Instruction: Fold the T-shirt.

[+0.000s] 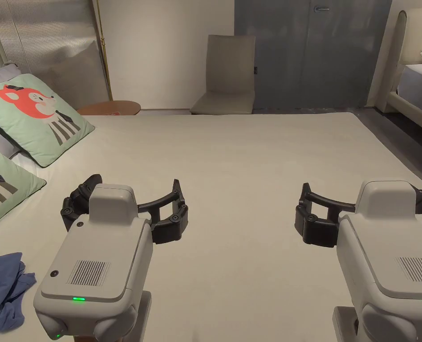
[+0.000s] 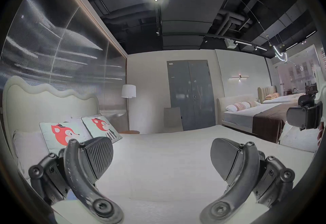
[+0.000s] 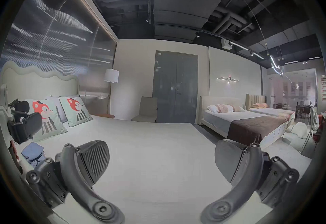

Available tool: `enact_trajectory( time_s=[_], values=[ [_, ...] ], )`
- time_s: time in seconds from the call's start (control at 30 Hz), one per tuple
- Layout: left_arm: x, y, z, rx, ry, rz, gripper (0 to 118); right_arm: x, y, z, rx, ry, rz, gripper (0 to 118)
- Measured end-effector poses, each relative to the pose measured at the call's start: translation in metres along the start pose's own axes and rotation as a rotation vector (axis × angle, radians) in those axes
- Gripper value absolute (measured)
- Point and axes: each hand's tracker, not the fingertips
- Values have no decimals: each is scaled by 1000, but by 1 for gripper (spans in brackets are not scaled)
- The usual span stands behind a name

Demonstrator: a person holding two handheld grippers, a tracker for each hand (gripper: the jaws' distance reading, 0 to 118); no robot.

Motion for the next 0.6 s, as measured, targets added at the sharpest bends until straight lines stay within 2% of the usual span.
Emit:
enact_trajectory(
  time_s=[0.6],
  values=[
    [-1,0,0,-2,4,-3,110,-1,1,0,9,4,6,117]
  ],
)
